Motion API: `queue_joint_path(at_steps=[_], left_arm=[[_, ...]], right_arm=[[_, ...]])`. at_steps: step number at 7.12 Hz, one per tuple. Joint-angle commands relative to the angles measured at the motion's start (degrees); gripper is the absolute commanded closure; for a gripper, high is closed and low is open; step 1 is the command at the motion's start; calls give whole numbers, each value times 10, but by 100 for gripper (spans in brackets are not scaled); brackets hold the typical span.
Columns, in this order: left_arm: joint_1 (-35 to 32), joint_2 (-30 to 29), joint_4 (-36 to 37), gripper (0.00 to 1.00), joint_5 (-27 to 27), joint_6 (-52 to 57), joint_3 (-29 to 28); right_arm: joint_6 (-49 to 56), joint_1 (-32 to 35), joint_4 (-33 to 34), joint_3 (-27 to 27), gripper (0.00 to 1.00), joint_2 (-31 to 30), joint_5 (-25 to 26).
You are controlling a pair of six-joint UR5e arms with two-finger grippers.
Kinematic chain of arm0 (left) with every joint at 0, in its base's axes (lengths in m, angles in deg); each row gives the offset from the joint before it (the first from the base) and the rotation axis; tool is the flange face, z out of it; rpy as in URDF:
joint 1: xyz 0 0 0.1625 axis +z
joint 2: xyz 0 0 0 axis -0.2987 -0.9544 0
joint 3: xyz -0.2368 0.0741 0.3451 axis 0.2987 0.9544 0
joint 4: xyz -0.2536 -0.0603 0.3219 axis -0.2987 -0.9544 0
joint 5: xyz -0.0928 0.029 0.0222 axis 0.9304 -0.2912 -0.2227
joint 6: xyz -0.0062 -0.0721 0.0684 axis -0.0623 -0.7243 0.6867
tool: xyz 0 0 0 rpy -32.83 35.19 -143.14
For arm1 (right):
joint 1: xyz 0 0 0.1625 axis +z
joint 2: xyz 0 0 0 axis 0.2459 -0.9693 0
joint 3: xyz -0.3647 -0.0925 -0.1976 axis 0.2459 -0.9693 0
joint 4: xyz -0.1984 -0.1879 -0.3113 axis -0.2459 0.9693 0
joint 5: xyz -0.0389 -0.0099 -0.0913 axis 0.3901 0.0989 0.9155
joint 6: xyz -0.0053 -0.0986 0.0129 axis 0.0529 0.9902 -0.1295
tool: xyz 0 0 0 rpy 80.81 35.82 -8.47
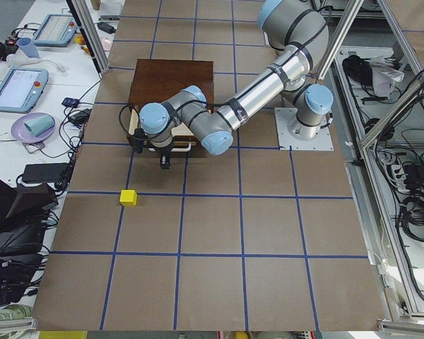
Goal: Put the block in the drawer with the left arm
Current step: 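Release the handle and move the left gripper over the yellow cube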
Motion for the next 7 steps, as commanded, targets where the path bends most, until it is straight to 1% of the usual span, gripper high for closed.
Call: queue_joint_path(at_steps=[1, 6, 7], left_arm=[[0, -11, -11, 14, -4, 2, -43], [-1, -135, -1, 12, -6, 17, -221], [-1, -165, 30, 12, -6, 37, -241]], right_arm=[[0, 0, 0, 0, 0, 0, 0], [0, 0, 0, 0, 0, 0, 0], [0, 0, 0, 0, 0, 0, 0]])
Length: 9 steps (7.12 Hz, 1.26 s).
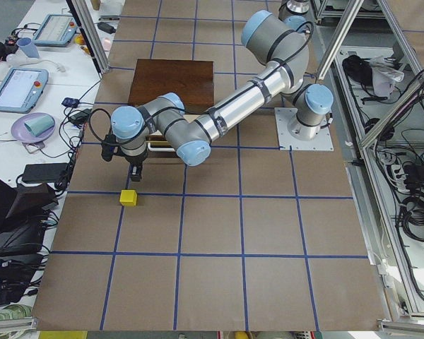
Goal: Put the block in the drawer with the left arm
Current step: 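Lower the left gripper and grasp the yellow cube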
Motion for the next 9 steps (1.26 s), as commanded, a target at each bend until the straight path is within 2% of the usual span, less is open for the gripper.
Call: queue_joint_path(at_steps=[1, 3, 9], left_arm=[[-3, -60, 33, 12, -30, 12, -48], [-4, -104, 34, 12, -42, 11, -96], [-21, -153, 91, 12, -38, 6, -97]], right_arm=[[0, 0, 0, 0, 0, 0, 0], [0, 0, 0, 0, 0, 0, 0], [0, 0, 0, 0, 0, 0, 0]])
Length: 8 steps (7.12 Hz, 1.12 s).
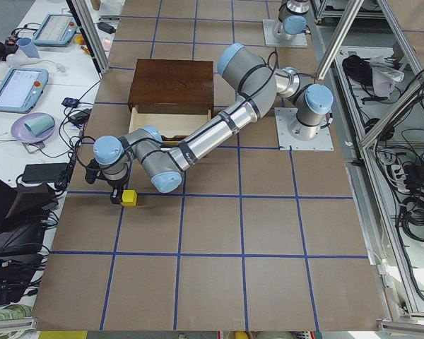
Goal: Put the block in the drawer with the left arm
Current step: 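Lower the left gripper and grasp the yellow cube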
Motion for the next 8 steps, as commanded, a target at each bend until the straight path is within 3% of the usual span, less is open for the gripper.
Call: queue_joint_path(at_steps=[1, 6, 8], left_arm=[[-1, -15, 11, 12, 0, 3, 0], [-1, -29, 12, 13, -4, 22, 2], [-1, -29, 12, 36, -5, 21, 2]], right_arm=[[0, 0, 0, 0, 0, 0, 0], [0, 0, 0, 0, 0, 0, 0], [0, 0, 0, 0, 0, 0, 0]])
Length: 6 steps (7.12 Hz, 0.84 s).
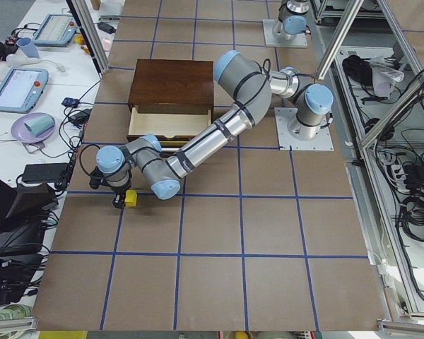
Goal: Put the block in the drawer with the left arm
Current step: 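Lower the left gripper and grasp the yellow cube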
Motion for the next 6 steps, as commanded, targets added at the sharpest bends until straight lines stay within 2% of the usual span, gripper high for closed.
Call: queue_joint_path(at_steps=[1, 2, 3, 4, 6], left_arm=[[0, 1, 0, 51, -1, 0, 0], [0, 6, -1, 59, -1, 0, 0], [0, 19, -4, 73, -2, -1, 0], [-1, 36, -17, 80, -2, -2, 1], [-4, 102, -110, 80, -3, -4, 5]], right_arm=[[0, 0, 0, 0, 0, 0, 0], [0, 0, 0, 0, 0, 0, 0], [0, 0, 0, 0, 0, 0, 0], [0, 0, 0, 0, 0, 0, 0], [0, 0, 0, 0, 0, 0, 0]])
